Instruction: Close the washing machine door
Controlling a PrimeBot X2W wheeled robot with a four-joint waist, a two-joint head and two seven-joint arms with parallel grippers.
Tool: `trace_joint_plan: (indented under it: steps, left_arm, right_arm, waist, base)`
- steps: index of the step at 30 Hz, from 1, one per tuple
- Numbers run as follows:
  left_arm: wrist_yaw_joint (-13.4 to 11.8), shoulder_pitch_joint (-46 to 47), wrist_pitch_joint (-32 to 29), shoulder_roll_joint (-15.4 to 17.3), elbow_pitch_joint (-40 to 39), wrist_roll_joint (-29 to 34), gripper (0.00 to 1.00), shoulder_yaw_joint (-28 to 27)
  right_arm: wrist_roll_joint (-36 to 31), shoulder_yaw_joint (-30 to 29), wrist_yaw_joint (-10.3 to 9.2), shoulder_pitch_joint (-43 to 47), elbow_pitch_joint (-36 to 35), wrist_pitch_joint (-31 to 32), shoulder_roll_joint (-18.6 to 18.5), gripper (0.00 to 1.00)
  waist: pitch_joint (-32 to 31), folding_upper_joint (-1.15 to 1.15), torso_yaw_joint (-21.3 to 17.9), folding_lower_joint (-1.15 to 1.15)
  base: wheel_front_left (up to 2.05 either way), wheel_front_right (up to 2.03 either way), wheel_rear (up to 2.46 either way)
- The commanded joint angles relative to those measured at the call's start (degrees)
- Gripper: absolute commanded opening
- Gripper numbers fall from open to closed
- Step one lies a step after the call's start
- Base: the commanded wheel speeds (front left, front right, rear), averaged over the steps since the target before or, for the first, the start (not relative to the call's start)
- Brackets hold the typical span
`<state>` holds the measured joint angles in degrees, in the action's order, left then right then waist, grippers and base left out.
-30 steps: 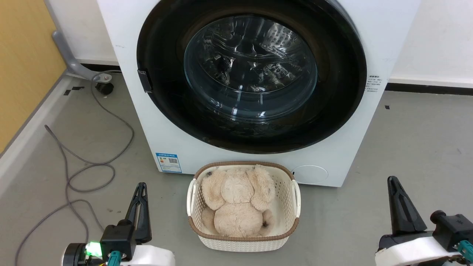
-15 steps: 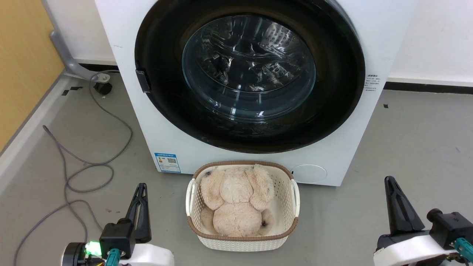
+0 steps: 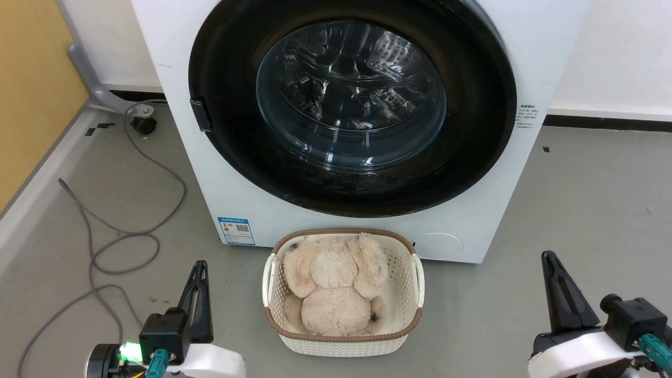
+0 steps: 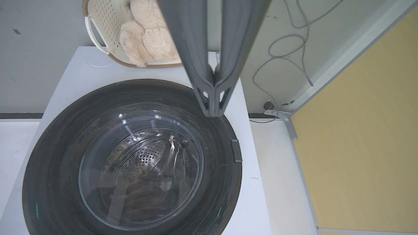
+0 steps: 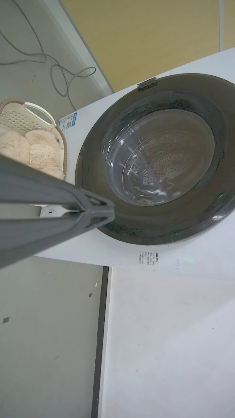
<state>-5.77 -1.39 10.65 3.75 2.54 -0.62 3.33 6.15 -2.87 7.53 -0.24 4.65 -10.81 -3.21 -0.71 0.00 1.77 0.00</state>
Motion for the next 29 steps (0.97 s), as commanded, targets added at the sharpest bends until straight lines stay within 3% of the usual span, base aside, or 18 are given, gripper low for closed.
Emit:
trace_joint_plan:
  steps: [1,29]
  left_arm:
    - [0.41,0.39,-0.24,-0.13,-0.29,0.16,0.0,-0.15]
    - [2.04,0.69,-3.4,-0.35,-0.98,0.3,0.0,-1.12]
  right_arm:
    - [-0.37,0.18,0.0,0.07,-0.48,0.34,0.1,0.0]
    - [-2.12,0.99,-0.02,0.12,-1.75,3.52,0.17,0.0]
  waist:
    - [0.01,0.0,-0.03,0.0]
    - [0.22,0.0,-0.56,0.0]
  base:
    - [0.0,0.0,0.0]
    - [0.0,0.0,0.0]
